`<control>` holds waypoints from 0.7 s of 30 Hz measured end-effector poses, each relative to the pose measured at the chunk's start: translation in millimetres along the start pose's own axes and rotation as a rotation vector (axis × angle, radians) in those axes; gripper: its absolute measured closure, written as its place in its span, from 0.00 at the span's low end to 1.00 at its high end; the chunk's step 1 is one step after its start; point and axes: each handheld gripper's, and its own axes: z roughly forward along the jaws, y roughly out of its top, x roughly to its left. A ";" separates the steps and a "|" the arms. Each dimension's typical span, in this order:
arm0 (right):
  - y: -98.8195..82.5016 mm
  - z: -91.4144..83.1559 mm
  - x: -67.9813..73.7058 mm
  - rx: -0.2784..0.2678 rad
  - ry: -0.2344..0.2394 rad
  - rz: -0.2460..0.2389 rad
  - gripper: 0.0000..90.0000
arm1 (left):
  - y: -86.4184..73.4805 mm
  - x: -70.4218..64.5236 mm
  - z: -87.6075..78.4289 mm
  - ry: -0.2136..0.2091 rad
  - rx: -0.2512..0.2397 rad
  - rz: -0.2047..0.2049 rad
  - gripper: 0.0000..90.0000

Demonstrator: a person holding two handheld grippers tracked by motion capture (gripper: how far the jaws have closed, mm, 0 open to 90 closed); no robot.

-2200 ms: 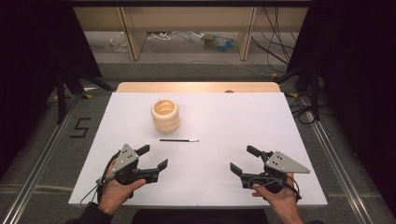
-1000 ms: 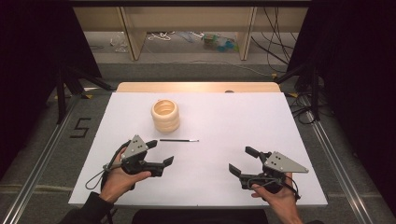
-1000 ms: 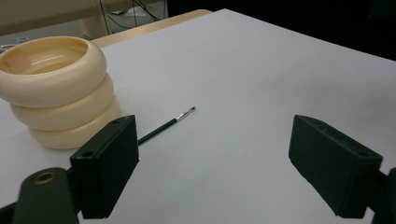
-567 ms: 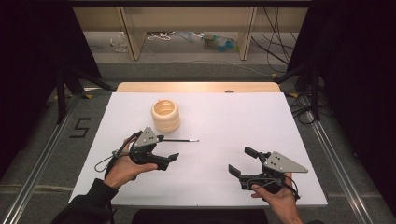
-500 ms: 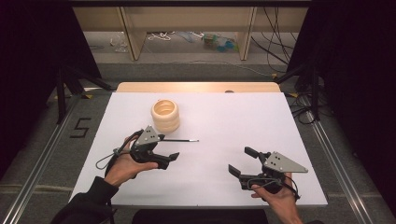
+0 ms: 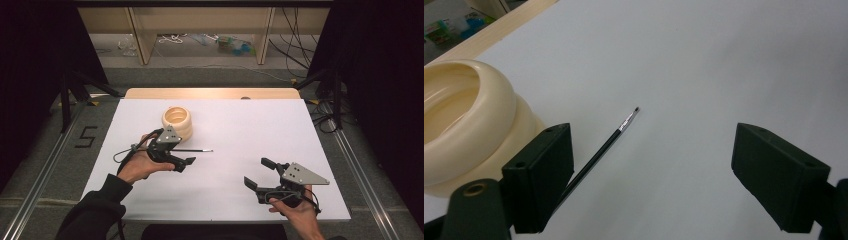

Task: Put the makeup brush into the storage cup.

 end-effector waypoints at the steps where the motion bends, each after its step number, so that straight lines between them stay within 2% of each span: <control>1: 0.9 -1.9 -0.3 0.024 -0.013 -0.015 0.17 | 2.7 1.1 3.8 -0.007 0.014 0.006 0.19; 3: 0.8 -1.6 -0.2 0.019 -0.011 -0.017 0.17 | 5.3 3.0 7.5 -0.012 0.026 0.019 0.19; 8: 0.8 -1.3 0.3 0.022 0.000 -0.014 0.17 | 9.2 10.9 18.5 -0.028 0.057 0.010 0.19; 11: 0.9 -1.6 0.1 0.020 -0.006 -0.018 0.17 | 11.3 15.2 24.5 -0.042 0.084 0.027 0.19; 17: 1.1 -2.0 0.6 0.033 0.004 -0.014 0.17 | 13.9 19.4 34.1 -0.052 0.121 0.026 0.19; 18: 1.2 -2.1 0.6 0.036 0.002 -0.015 0.17 | 13.8 21.1 38.7 -0.051 0.148 0.047 0.19; 21: 0.6 -0.6 0.5 0.014 0.009 -0.014 0.17 | 14.0 22.7 45.3 -0.056 0.163 0.048 0.19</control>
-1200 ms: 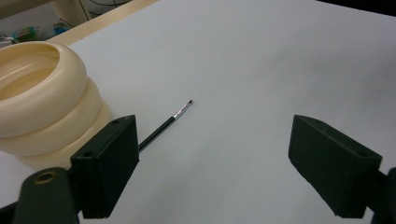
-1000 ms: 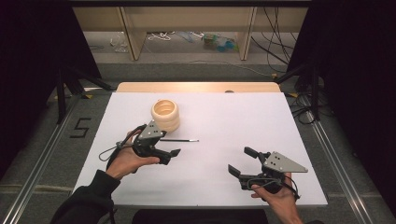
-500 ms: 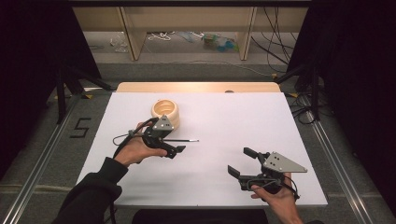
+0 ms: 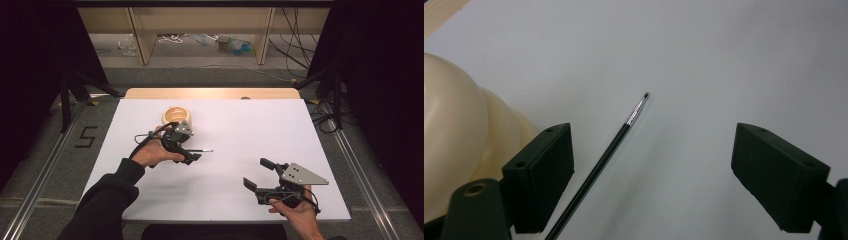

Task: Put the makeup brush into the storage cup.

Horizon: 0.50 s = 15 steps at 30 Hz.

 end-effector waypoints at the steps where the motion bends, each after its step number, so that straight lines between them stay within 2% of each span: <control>1: 0.0 0.0 0.0 0.001 0.000 0.000 0.17 | 0.6 0.8 1.7 0.000 0.008 0.004 0.19; 6: 0.3 -0.5 0.3 0.008 -0.003 -0.005 0.17 | 4.9 5.1 9.2 -0.007 0.043 0.026 0.20; 8: 0.2 -0.4 0.3 0.008 -0.002 -0.005 0.17 | 7.0 5.5 12.3 -0.009 0.048 0.015 0.20; 9: 0.2 -0.4 0.3 0.008 -0.002 -0.006 0.17 | 8.4 7.5 12.2 -0.017 0.075 0.039 0.20; 14: -0.1 0.5 1.0 0.001 0.010 0.001 0.17 | 16.5 7.0 15.5 -0.027 0.085 0.064 0.20; 15: -0.2 0.5 1.0 0.001 0.011 0.002 0.17 | 17.7 5.8 16.3 -0.029 0.084 0.056 0.20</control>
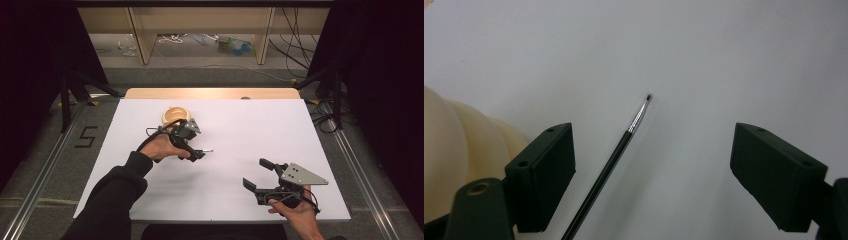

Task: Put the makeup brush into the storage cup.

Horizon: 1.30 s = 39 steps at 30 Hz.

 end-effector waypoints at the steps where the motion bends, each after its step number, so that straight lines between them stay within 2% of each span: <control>1: 0.0 -0.1 0.0 0.000 0.000 -0.001 0.17 | 0.0 0.0 0.0 0.000 0.000 0.000 0.20; 5: 0.0 -0.1 0.1 0.000 0.001 -0.001 0.17 | 1.4 1.8 6.5 -0.001 0.028 0.018 0.20; 9: -0.1 0.1 0.2 -0.001 0.000 -0.001 0.17 | -0.9 4.2 10.8 0.000 0.052 0.014 0.21; 10: 0.5 -1.6 -0.1 0.020 -0.013 -0.010 0.17 | -2.1 6.7 12.2 0.001 0.072 0.029 0.21; 11: -0.2 0.2 0.1 0.003 -0.004 -0.002 0.17 | -2.1 6.7 12.2 0.001 0.072 0.029 0.21; 14: -0.3 0.5 0.5 0.004 -0.009 -0.003 0.17 | -4.1 9.4 16.0 0.000 0.085 0.028 0.22; 15: -0.1 0.4 0.6 0.015 0.006 -0.003 0.17 | -4.3 10.9 16.6 -0.001 0.093 0.036 0.22; 17: -0.1 0.6 0.7 0.014 0.007 -0.004 0.17 | -5.0 14.0 20.3 -0.001 0.106 0.037 0.23; 23: -0.5 0.8 0.6 0.004 -0.001 -0.003 0.17 | -7.2 19.4 30.7 0.005 0.133 0.020 0.24; 27: -0.7 1.5 0.7 0.006 0.010 -0.003 0.17 | -6.3 22.5 33.2 0.003 0.164 0.040 0.26; 29: -0.8 1.5 1.0 0.009 0.015 -0.004 0.17 | -6.1 22.3 33.4 0.000 0.168 0.029 0.26; 32: -0.8 1.7 1.3 0.009 0.016 -0.002 0.17 | -4.0 24.3 32.8 0.002 0.176 0.047 0.28; 37: -0.8 1.5 1.3 0.008 0.017 -0.003 0.17 | -4.1 25.5 34.0 -0.001 0.177 0.032 0.30; 38: -0.7 1.5 1.2 0.008 0.016 -0.004 0.18 | -4.5 26.8 34.9 0.004 0.184 0.046 0.32; 39: -0.7 1.5 1.3 0.007 0.016 -0.005 0.18 | -5.7 26.7 36.8 0.000 0.191 0.033 0.33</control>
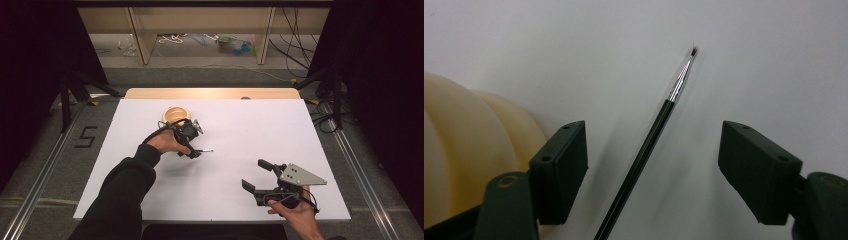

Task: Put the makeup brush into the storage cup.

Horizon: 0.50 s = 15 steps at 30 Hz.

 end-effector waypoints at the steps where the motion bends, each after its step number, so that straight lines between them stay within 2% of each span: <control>1: 0.0 0.0 0.1 0.000 0.001 0.000 0.18 | 0.0 0.0 0.0 0.000 0.000 0.000 0.34; 7: 0.2 -0.1 0.2 0.007 0.001 -0.003 0.18 | 1.1 1.4 4.5 -0.006 0.006 0.006 0.35; 15: 0.0 0.3 0.8 0.001 0.007 -0.001 0.18 | 0.9 4.0 10.2 -0.013 0.028 -0.010 0.41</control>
